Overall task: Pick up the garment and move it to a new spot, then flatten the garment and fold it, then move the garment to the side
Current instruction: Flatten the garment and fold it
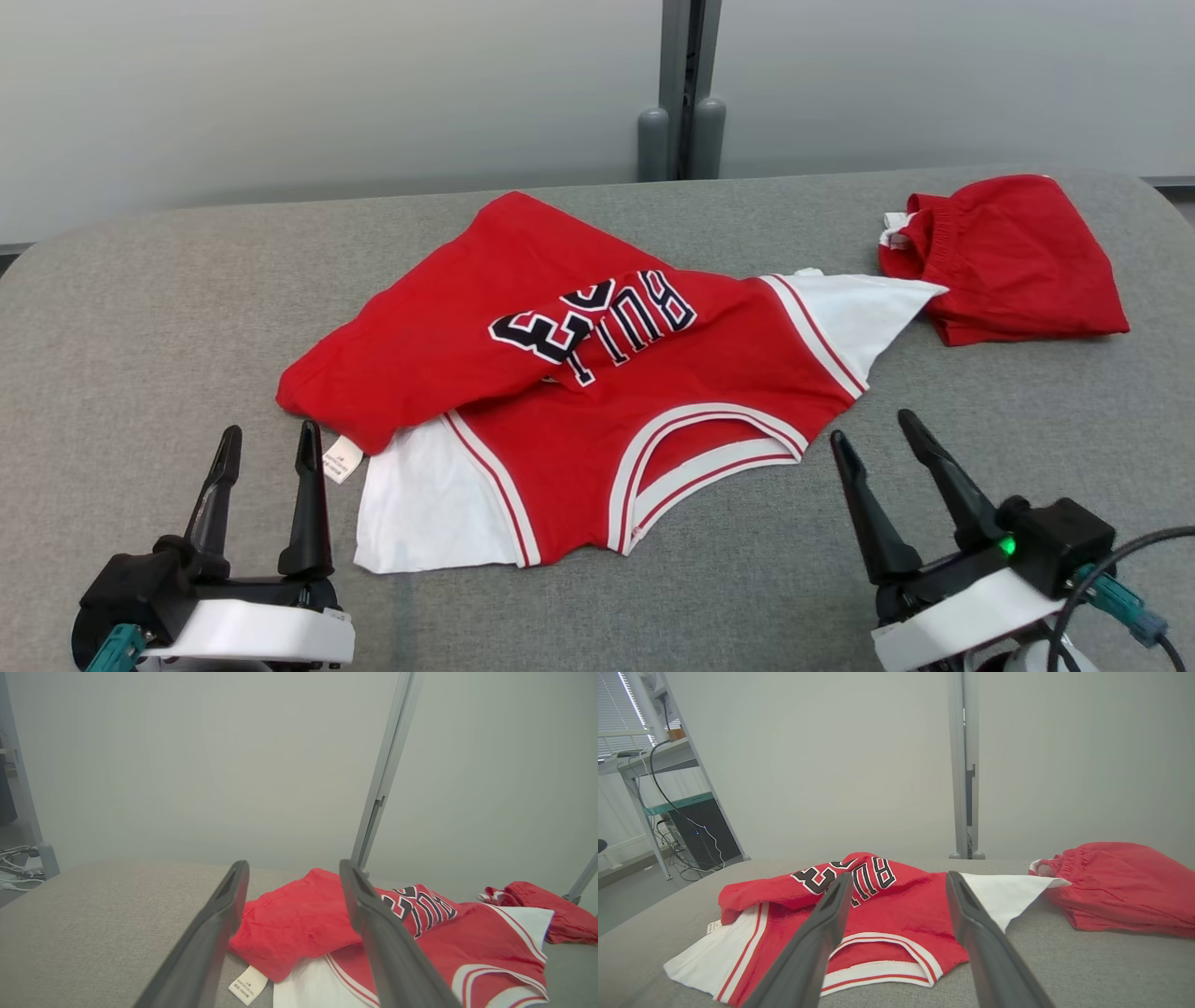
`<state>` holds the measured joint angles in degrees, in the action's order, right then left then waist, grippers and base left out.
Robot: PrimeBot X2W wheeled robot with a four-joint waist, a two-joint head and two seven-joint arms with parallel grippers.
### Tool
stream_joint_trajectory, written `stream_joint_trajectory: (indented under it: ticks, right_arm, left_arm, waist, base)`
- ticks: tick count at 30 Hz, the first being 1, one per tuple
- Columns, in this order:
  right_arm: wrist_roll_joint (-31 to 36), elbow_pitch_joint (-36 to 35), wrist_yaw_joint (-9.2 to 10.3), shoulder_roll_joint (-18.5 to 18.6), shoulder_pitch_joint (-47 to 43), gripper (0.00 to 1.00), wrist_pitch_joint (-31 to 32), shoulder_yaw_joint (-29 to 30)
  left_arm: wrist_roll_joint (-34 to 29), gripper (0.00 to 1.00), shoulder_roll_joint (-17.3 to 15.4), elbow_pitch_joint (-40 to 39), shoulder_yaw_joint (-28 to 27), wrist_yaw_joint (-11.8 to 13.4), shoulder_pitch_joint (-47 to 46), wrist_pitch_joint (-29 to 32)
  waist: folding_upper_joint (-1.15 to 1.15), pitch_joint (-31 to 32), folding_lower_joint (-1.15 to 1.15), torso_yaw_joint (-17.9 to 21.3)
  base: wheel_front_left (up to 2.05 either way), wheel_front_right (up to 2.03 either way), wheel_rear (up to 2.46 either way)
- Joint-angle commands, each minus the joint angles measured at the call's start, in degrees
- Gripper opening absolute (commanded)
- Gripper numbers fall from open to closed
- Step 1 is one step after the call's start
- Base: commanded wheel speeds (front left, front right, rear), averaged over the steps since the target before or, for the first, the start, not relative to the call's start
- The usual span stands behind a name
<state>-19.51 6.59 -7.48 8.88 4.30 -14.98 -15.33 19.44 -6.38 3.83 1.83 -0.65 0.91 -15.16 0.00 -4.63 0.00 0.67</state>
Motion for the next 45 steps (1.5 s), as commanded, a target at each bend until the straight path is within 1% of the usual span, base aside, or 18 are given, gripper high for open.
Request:
stream_joint_trajectory:
  ticks: [1,8,15,17,19,20,21,22,23,24,26,27,28,29,33,39,42,45]
  right_arm:
    - [-1.0,1.1,-0.03,1.0,1.8,1.00,0.2,-2.0]
    - [-5.5,5.1,-0.03,5.1,9.6,1.00,7.1,-11.9]
    - [-12.4,9.1,-0.03,7.8,17.6,1.00,15.2,-21.7]
    - [-14.5,10.7,-0.03,7.9,19.8,1.00,17.5,-25.2]
    - [-17.1,12.4,-0.03,7.7,22.2,1.00,20.0,-28.4]
    - [-17.1,12.4,-0.03,7.7,22.2,1.00,20.0,-28.4]
    - [-19.4,14.0,-0.03,7.6,24.8,1.00,22.4,-31.8]
    - [-20.7,14.9,-0.03,7.4,26.0,1.00,23.5,-33.0]
    - [-20.7,14.9,-0.03,7.4,26.0,1.00,23.5,-33.0]
    - [-22.9,16.8,-0.03,7.3,28.5,1.00,25.7,-36.0]
    - [-24.9,18.8,-0.03,6.9,30.9,1.00,27.7,-38.8]
    - [-24.9,18.8,-0.03,6.9,30.9,1.00,27.7,-38.8]
    - [-26.3,20.5,-0.03,6.6,33.3,1.00,29.4,-41.5]
    - [-26.3,20.5,-0.03,6.6,33.3,1.00,29.4,-41.5]
    - [-29.8,24.3,-0.03,5.8,37.2,1.00,31.3,-45.9]
    - [-34.7,30.1,-0.03,3.7,41.3,1.00,34.1,-51.4]
    - [-36.6,32.9,-0.03,2.8,43.1,1.00,35.1,-53.6]
    - [-37.1,36.2,-0.03,2.1,45.0,1.00,36.2,-55.2]
  left_arm:
    - [-0.6,1.00,0.3,0.1,-0.4,-0.3,-0.5,-0.1]
    - [-1.0,1.00,1.5,1.1,-0.9,-1.2,-0.9,-0.1]
    - [-1.2,1.00,2.6,2.2,-0.6,-1.9,-1.7,-0.1]
    - [-1.1,1.00,2.6,2.4,-0.7,-2.1,-1.9,-0.1]
    - [-1.0,1.00,2.7,2.8,-0.6,-2.3,-1.9,-0.1]
    - [-1.0,1.00,2.7,2.8,-0.6,-2.3,-1.9,-0.1]
    - [-0.8,1.00,2.9,3.1,-0.6,-2.4,-2.2,-0.1]
    - [-0.7,1.00,3.0,3.2,-0.5,-2.5,-2.4,-0.1]
    - [-0.7,1.00,3.0,3.2,-0.5,-2.5,-2.4,-0.1]
    - [-0.5,1.00,3.1,3.5,-0.5,-2.7,-2.7,-0.1]
    - [-0.3,1.00,3.2,3.8,-0.4,-2.8,-2.9,-0.1]
    - [-0.3,1.00,3.2,3.8,-0.4,-2.8,-2.9,-0.1]
    - [0.0,1.00,3.3,4.1,-0.3,-2.9,-3.1,-0.1]
    - [0.0,1.00,3.3,4.1,-0.3,-2.9,-3.1,-0.1]
    - [0.4,1.00,3.4,4.7,-0.2,-2.9,-3.5,-0.1]
    - [2.0,1.00,3.4,5.3,0.6,-2.7,-4.2,-0.1]
    - [2.5,1.00,3.4,5.4,1.1,-2.5,-4.4,-0.1]
    - [3.1,1.00,3.4,5.5,1.5,-2.5,-4.9,-0.1]
  waist:
    - [0.00,0.1,0.00,-1.3]
    - [0.00,0.3,0.00,-6.5]
    - [0.00,0.3,0.00,-13.4]
    - [0.00,0.2,0.00,-15.3]
    - [0.00,-0.1,0.00,-17.3]
    - [0.00,-0.1,0.00,-17.3]
    - [0.00,-0.4,0.00,-19.1]
    - [0.00,-0.6,0.00,-20.0]
    - [0.00,-0.6,0.00,-20.0]
    - [0.00,-1.0,0.00,-21.8]
    - [0.00,-1.3,0.00,-23.3]
    - [0.00,-1.3,0.00,-23.3]
    - [0.00,-1.7,0.00,-24.7]
    - [0.00,-1.7,0.00,-24.7]
    - [0.00,-2.1,0.00,-26.9]
    - [0.00,-2.7,0.00,-29.0]
    - [0.00,-3.1,0.00,-29.9]
    - [0.00,-3.7,0.00,-30.6]
  base:
    - [0.00,0.00,0.00]
    - [0.00,0.00,0.00]
    - [0.00,0.00,0.00]
    - [0.00,0.00,0.00]
    - [0.00,0.00,0.00]
    - [0.00,0.00,0.00]
    - [0.00,0.00,0.00]
    - [0.00,0.00,0.00]
    - [0.00,0.00,0.00]
    - [0.00,0.00,0.00]
    - [0.00,0.00,0.00]
    - [0.00,0.00,0.00]
    - [0.00,0.00,0.00]
    - [0.00,0.00,0.00]
    - [0.00,0.00,0.00]
    - [0.00,0.00,0.00]
    - [0.00,0.00,0.00]
    - [0.00,0.00,0.00]
